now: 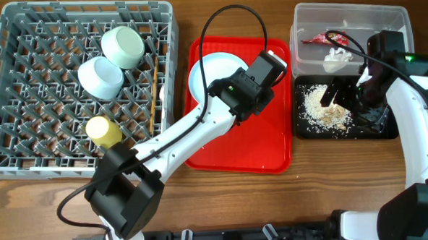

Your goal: Sort waste into correct bins and load items into the dishwasher rack

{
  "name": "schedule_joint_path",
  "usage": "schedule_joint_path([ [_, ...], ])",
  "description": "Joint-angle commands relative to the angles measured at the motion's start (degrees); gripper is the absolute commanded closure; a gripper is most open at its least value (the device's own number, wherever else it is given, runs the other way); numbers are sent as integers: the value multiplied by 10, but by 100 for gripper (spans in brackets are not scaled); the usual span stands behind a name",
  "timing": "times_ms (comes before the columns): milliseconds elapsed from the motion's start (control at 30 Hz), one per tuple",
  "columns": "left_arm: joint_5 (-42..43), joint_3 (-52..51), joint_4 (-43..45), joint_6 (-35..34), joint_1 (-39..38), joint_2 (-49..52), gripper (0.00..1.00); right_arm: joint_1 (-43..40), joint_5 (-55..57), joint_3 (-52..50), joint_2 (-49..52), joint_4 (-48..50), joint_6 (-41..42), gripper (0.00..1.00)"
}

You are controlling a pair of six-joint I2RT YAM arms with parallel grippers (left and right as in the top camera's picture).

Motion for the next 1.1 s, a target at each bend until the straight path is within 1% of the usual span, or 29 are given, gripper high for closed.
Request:
schedule_joint_path([
  [0, 29, 8, -23, -7, 5, -5, 96, -1, -9, 11, -10, -2, -4, 0],
  [100, 29, 7, -47, 2, 6, 9, 95, -1, -9, 11, -10, -3, -4, 0],
  [133, 29, 7, -53, 2, 8, 17, 87, -1, -9, 11, -10, -3, -3, 0],
  [167, 29, 7, -56, 2, 9, 22, 75, -1, -8, 11, -10, -3, -4, 0],
  [200, 28, 7, -59, 2, 11, 28, 39, -1, -9, 11, -10, -3, -4, 0],
  [233, 28, 7, -60, 2, 13, 34, 23, -1, -9, 11, -10, -3, -4, 0],
  [267, 28, 7, -61, 2, 14, 41, 15, -1, -9, 11, -10, -3, -4, 0],
  [300, 29, 7, -61, 1, 17, 47, 2, -1, -8, 11, -10, -3, -4, 0],
  [333, 29, 7, -61, 1, 20, 53, 0, -1, -8, 11, -10, -3, -4, 0],
  [600, 29, 7, -46, 2, 69, 97, 0, -1, -9, 11, -10, -3, -4, 1],
  [667, 34, 7, -47, 14, 83, 109, 7, -1, -8, 11, -10, -3, -3, 0],
  [733, 35, 7, -51, 30, 93, 122, 19, -1, -8, 11, -10, -3, -4, 0],
  [800, 35, 7, -55, 33, 95, 136, 29, -1, -9, 11, -10, -3, -4, 0],
  [833, 35, 7, -58, 33, 94, 143, 33, -1, -8, 11, -10, -2, -4, 0],
  [867, 38, 7, -61, 33, 91, 149, 40, -1, -8, 11, -10, -2, -4, 0],
  [900, 54, 7, -66, 32, 85, 158, 45, -1, -9, 11, -10, -1, -3, 0],
  [1000, 59, 7, -68, 32, 67, 175, 49, -1, -9, 11, -10, 2, -3, 1],
  [1067, 58, 7, -68, 32, 53, 186, 49, -1, -8, 11, -10, 2, -4, 0],
])
